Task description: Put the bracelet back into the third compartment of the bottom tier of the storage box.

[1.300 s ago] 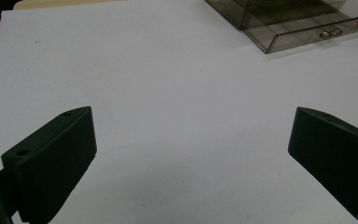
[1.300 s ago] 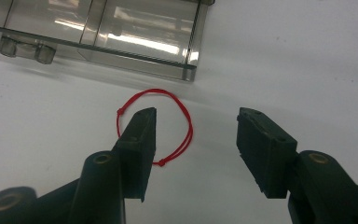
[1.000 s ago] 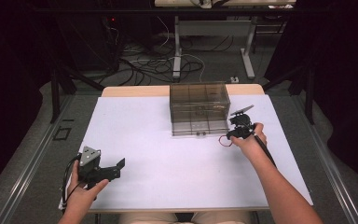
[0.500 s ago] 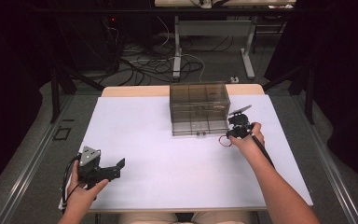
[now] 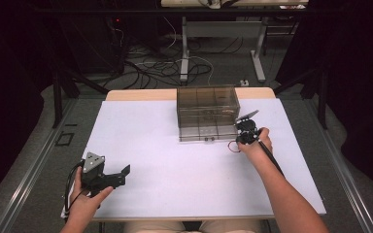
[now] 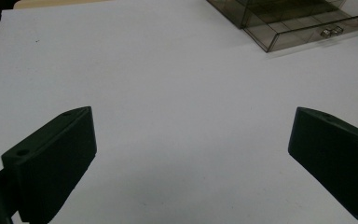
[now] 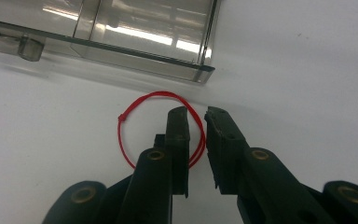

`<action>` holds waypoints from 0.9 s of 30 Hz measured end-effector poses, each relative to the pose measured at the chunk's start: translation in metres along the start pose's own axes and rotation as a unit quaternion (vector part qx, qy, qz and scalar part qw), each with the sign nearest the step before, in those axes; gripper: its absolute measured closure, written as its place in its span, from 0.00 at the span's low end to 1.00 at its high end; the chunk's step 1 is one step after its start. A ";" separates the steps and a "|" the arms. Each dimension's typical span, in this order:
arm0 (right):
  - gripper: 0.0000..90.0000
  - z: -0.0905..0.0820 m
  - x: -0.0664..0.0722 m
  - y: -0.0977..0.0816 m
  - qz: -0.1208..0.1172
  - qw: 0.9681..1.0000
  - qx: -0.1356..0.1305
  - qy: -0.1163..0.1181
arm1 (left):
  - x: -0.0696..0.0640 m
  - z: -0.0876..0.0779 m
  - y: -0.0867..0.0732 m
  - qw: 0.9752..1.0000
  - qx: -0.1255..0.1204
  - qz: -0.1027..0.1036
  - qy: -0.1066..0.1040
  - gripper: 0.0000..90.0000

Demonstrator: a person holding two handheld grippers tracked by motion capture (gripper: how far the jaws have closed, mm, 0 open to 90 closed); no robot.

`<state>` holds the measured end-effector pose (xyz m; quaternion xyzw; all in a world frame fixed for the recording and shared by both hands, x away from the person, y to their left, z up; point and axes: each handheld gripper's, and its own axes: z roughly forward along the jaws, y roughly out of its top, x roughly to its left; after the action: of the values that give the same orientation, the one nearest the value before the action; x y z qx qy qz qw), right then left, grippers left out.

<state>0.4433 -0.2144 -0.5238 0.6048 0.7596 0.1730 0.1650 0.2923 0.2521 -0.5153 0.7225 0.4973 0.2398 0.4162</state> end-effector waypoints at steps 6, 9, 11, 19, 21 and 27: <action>0.90 0.005 -0.002 0.000 0.004 1.000 -0.005 -0.001 | 0.000 0.000 0.000 1.000 0.000 -0.001 0.000 0.01; 0.91 0.004 -0.003 0.001 0.003 1.000 0.007 -0.005 | 0.000 0.000 0.000 1.000 0.000 -0.002 0.000 0.01; 0.91 0.006 -0.002 0.001 0.005 1.000 0.006 -0.003 | 0.000 0.000 0.000 1.000 0.000 -0.002 0.000 0.01; 0.92 0.010 -0.003 0.001 0.005 1.000 0.014 -0.009 | 0.000 0.000 0.000 1.000 0.000 -0.002 0.001 0.01; 0.92 0.010 -0.003 0.001 0.004 1.000 0.018 -0.009 | 0.000 0.000 0.000 1.000 -0.001 -0.002 0.001 0.01; 0.94 0.012 -0.003 0.000 0.005 1.000 0.023 -0.010 | 0.000 0.000 0.000 1.000 -0.002 -0.002 0.001 0.01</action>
<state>0.4497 -0.2166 -0.5345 0.6138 0.7587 0.1509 0.1577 0.2922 0.2525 -0.5156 0.7206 0.4988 0.2407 0.4172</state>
